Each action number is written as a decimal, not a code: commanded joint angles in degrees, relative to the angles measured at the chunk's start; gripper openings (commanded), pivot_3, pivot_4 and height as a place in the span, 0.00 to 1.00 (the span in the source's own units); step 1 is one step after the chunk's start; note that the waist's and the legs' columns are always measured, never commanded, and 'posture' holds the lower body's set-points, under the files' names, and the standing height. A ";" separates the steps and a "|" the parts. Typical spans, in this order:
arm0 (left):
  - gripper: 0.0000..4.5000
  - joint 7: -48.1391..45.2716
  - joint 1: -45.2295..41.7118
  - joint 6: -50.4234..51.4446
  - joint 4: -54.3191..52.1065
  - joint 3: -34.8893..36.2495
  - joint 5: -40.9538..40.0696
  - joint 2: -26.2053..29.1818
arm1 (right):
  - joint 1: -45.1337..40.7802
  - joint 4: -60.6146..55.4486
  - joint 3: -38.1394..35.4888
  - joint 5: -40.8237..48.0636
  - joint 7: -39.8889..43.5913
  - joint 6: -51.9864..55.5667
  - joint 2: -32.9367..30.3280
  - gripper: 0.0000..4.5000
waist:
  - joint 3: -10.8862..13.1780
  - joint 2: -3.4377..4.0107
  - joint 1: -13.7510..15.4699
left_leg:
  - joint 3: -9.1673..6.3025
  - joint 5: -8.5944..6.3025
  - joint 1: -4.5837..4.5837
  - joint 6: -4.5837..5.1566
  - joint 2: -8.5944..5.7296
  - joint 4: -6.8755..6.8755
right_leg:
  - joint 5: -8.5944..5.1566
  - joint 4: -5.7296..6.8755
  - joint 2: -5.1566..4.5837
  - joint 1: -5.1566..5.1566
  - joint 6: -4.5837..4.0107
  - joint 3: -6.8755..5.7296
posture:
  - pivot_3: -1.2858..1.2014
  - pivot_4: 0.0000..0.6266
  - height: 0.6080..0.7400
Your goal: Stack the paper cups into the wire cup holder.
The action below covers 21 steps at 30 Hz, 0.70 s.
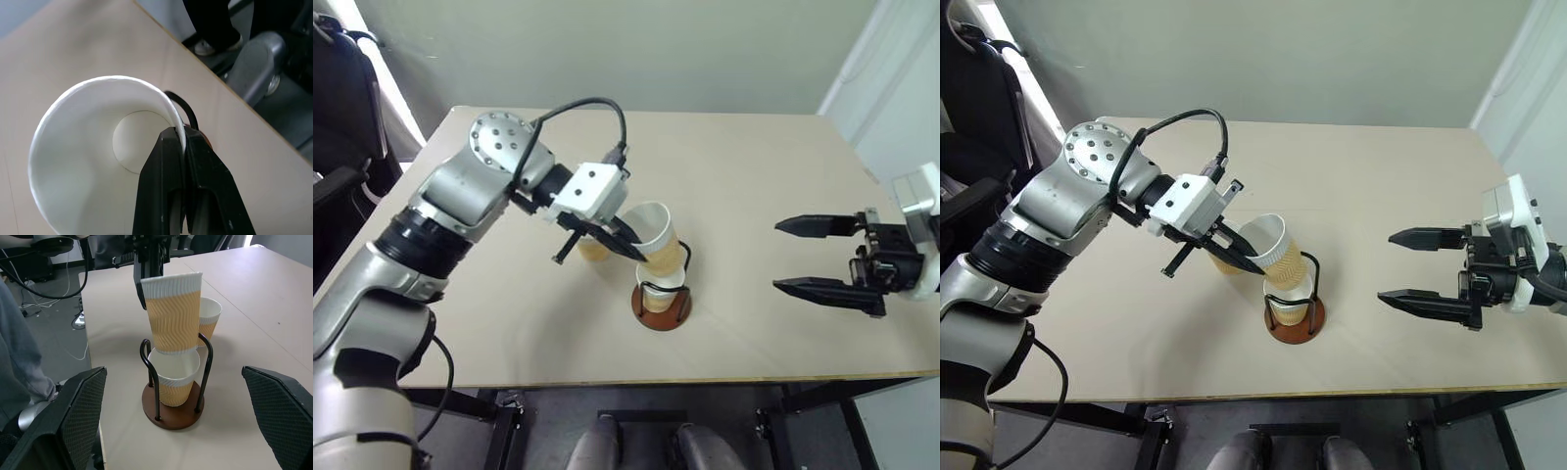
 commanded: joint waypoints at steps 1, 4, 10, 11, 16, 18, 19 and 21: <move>0.00 -2.12 -1.59 -1.27 -0.01 1.69 2.16 -0.53 | -0.16 -1.38 -2.30 0.97 -0.46 -1.04 -1.20 1.00 | 0.00 0.00 0.00 | 0.00 -0.01 -0.01 0.02 0.00 0.05 | 0.01 0.00 0.00 0.01 0.02 0.00 | 0.52 0.24 1.00; 0.00 -2.12 -1.10 -0.47 -1.57 1.68 1.33 -0.03 | -0.52 -1.14 -1.65 0.85 -0.50 -1.32 -1.15 1.00 | 0.00 0.00 -0.01 | 0.00 -0.05 -0.05 0.08 0.00 0.17 | 0.03 0.01 0.00 0.02 0.06 0.01 | 0.52 0.24 1.00; 0.10 -2.12 -0.60 0.60 -2.88 1.76 1.21 0.65 | -1.52 -0.72 -0.53 0.68 -0.44 -1.60 -1.42 1.00 | 0.00 0.00 -0.01 | 0.01 -0.14 -0.13 0.20 -0.01 0.44 | 0.05 0.02 0.00 0.04 0.11 0.01 | 0.52 0.24 1.00; 0.14 -2.12 -0.52 0.82 -3.00 1.92 1.42 0.49 | -1.67 -0.66 -0.35 0.66 -0.41 -1.65 -1.42 1.00 | 0.00 0.00 -0.01 | 0.01 -0.16 -0.13 0.22 0.00 0.49 | 0.05 0.03 0.00 0.05 0.12 0.01 | 0.52 0.24 1.00; 0.54 -2.12 -0.02 0.97 -2.12 3.58 3.61 -1.07 | -2.07 -0.56 0.05 0.74 -0.22 -1.92 -1.44 1.00 | 0.00 0.00 0.01 | 0.01 -0.19 -0.15 0.25 -0.02 0.62 | 0.10 0.03 -0.04 0.09 0.19 0.01 | 0.52 0.24 1.00; 0.70 -2.00 0.05 0.89 -1.05 5.54 5.12 -2.88 | -2.08 -0.39 0.28 0.55 -0.08 -2.15 -1.42 1.00 | 0.00 0.00 0.07 | 0.01 -0.19 -0.15 0.26 -0.03 0.63 | 0.10 0.03 -0.05 0.11 0.20 0.01 | 0.52 0.24 1.00; 0.79 -2.01 0.12 0.97 -0.74 6.37 5.82 -3.63 | -2.05 -0.33 0.32 0.51 -0.03 -2.23 -1.43 1.00 | 0.00 0.00 0.08 | 0.01 -0.19 -0.15 0.26 -0.04 0.64 | 0.10 0.03 -0.05 0.11 0.21 0.01 | 0.52 0.24 1.00; 0.96 -0.70 0.02 2.53 0.04 8.64 5.99 -5.18 | -2.36 -0.21 0.55 0.57 0.02 -2.22 -1.53 1.00 | 0.00 0.00 0.07 | 0.01 -0.21 -0.16 0.29 -0.04 0.65 | 0.11 0.02 -0.06 0.11 0.22 0.01 | 0.52 0.24 1.00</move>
